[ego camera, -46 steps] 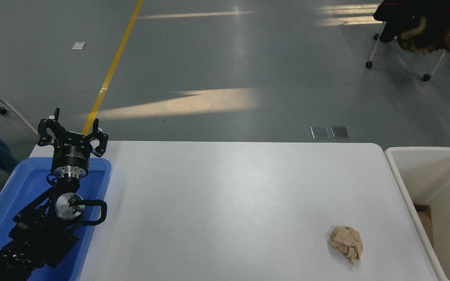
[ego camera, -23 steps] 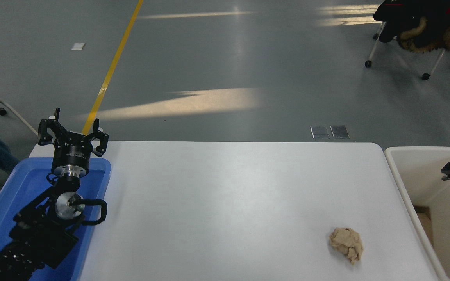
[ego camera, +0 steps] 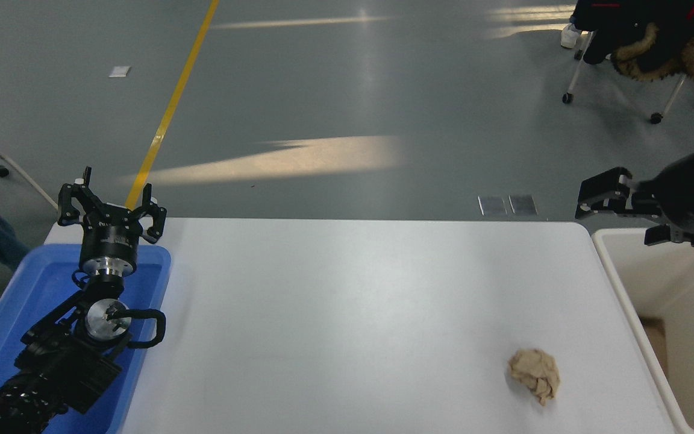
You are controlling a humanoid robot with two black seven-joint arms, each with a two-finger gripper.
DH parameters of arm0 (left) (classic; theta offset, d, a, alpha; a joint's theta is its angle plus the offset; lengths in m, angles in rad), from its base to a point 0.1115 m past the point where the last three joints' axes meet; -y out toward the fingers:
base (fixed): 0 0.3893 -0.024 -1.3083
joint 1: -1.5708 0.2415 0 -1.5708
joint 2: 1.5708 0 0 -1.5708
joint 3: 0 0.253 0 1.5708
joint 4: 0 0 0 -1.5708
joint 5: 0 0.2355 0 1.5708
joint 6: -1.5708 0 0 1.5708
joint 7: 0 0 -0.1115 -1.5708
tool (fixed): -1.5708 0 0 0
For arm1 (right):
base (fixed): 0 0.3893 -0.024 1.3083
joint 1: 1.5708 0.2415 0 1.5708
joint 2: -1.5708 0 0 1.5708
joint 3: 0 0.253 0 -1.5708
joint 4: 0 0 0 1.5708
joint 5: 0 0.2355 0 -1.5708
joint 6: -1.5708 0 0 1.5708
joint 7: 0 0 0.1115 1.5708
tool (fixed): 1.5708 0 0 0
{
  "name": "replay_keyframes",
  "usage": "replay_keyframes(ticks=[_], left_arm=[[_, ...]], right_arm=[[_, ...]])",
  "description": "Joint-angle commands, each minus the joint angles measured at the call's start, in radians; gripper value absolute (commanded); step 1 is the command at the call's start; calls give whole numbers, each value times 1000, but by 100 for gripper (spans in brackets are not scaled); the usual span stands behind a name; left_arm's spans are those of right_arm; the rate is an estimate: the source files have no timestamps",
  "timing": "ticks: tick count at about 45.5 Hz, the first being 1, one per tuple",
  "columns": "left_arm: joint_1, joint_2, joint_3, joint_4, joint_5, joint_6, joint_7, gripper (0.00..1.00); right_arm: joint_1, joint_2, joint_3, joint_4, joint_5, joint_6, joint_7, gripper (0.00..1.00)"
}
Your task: Pick up foil plate and place in dustbin
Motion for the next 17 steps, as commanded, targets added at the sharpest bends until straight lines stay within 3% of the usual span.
replay_keyframes(ticks=[1, 11, 17], left_arm=[[0, 0, 0, 0, -1, 0, 0, 99], [0, 0, 0, 0, 0, 0, 0, 99], [0, 0, 0, 0, -1, 0, 0, 99]], right_arm=[[129, 91, 34, 29, 70, 197, -1, 100], [132, 176, 32, 29, 186, 237, -1, 100], [156, 229, 25, 29, 330, 237, -4, 100]])
